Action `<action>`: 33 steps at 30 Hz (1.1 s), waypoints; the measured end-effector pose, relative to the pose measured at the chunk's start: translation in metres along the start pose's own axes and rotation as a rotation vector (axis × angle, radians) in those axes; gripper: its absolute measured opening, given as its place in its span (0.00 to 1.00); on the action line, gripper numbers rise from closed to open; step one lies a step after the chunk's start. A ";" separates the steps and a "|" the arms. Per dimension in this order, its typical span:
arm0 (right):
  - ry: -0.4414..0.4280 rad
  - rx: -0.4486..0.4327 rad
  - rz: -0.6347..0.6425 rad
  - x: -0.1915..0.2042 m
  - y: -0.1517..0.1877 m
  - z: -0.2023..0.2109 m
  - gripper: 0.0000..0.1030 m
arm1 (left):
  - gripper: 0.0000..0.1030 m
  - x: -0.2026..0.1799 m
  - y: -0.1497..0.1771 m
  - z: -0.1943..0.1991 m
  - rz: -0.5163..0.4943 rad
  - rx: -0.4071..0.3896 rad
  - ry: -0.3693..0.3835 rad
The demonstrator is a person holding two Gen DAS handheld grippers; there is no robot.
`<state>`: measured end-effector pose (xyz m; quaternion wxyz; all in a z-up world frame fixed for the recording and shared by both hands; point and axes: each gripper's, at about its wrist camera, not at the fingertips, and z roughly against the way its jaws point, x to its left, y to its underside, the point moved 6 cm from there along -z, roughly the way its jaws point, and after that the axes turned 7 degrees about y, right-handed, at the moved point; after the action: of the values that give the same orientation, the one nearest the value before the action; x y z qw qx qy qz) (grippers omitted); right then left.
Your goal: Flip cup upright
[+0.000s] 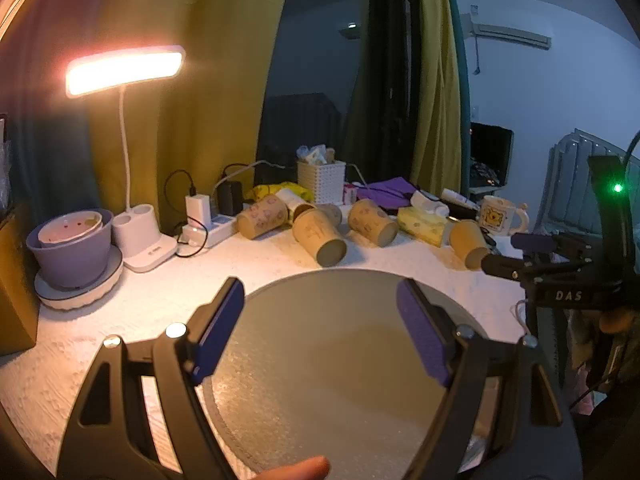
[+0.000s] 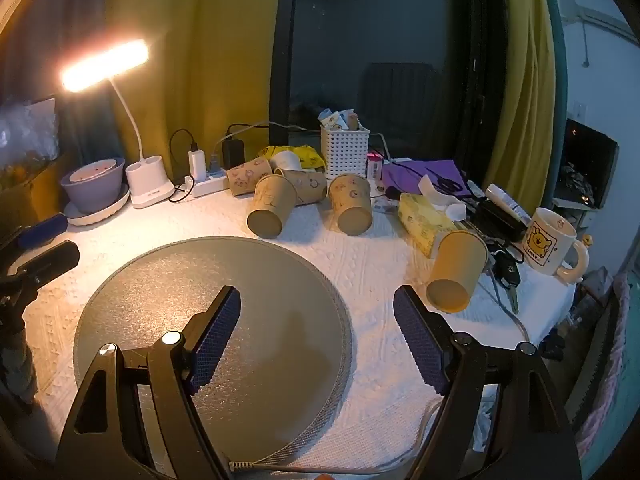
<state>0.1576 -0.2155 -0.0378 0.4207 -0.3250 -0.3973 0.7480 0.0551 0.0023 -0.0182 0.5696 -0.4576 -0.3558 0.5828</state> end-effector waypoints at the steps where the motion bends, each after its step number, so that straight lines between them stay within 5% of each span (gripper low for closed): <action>1: 0.000 0.001 0.000 0.000 0.000 0.000 0.79 | 0.77 0.000 0.000 0.000 -0.001 -0.001 -0.001; 33: -0.009 -0.004 -0.016 0.000 -0.002 0.001 0.79 | 0.77 -0.007 0.001 0.001 -0.014 0.001 0.004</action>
<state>0.1570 -0.2153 -0.0356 0.4240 -0.3192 -0.4033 0.7454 0.0528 -0.0049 -0.0181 0.5746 -0.4561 -0.3577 0.5779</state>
